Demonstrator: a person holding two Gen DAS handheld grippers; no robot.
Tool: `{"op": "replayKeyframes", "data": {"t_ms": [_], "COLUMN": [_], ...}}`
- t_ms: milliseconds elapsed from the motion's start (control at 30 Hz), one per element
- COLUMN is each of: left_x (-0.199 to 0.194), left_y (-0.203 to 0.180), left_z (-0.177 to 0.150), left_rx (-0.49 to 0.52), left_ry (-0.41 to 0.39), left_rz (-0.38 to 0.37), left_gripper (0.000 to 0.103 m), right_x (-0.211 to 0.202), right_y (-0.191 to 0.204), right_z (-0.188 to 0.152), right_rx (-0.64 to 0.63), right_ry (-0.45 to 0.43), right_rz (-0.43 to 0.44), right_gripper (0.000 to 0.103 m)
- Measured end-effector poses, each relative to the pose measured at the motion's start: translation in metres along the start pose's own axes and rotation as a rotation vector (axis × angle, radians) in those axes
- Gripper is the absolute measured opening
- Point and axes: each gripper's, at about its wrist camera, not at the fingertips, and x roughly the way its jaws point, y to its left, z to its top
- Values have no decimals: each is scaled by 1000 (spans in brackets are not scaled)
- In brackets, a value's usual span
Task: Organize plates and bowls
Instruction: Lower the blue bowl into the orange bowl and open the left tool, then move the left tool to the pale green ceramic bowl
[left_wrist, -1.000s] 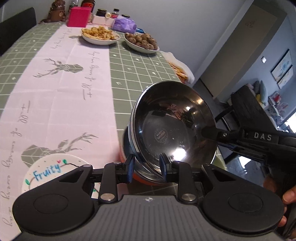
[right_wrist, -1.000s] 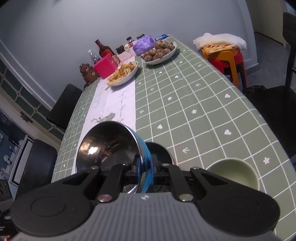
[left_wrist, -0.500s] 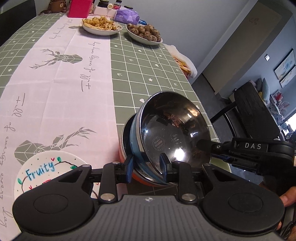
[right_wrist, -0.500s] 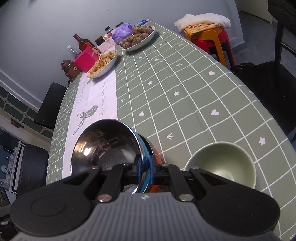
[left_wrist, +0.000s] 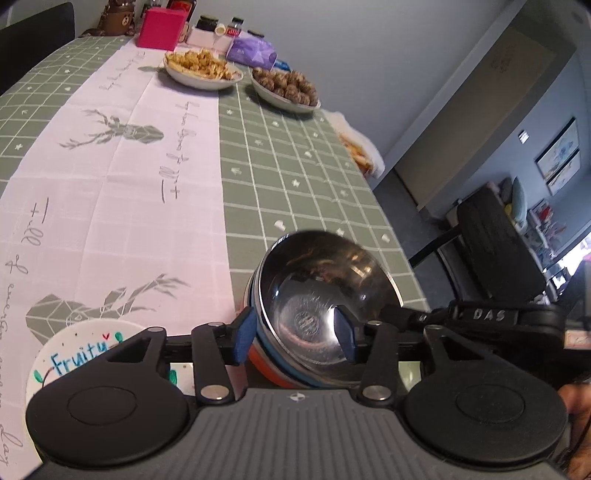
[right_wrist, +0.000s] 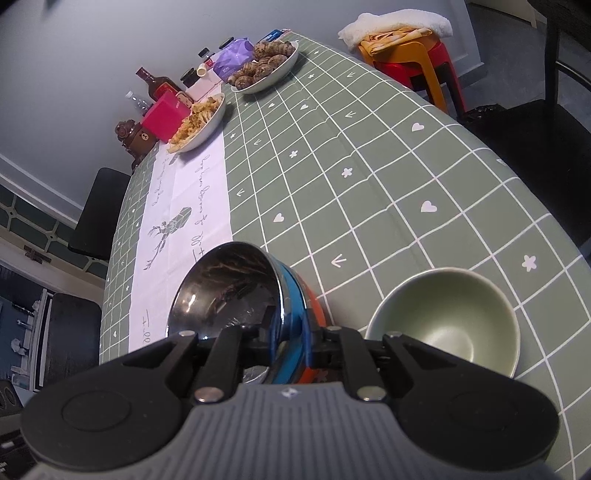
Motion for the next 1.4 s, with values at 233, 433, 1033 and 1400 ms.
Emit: {"op": "replayKeyframes", "data": {"t_ms": [233, 433, 1033, 1400], "left_x": [-5, 1, -44, -40], "left_y": [9, 11, -54, -108], "left_z": [6, 4, -14, -50], "left_rx": [-42, -41, 204, 302], "left_ry": [-50, -75, -302, -295], "left_rz": [-13, -10, -98, -139], "left_gripper": [55, 54, 65, 73], "right_x": [-9, -12, -49, -78], "right_y": [11, 20, 44, 10], "right_z": [-3, -5, -15, -12], "right_rx": [-75, -154, -382, -473], "right_ry": [-64, -102, -257, -310], "right_rz": [-23, -39, -57, -179], "right_gripper": [15, 15, 17, 32]}}
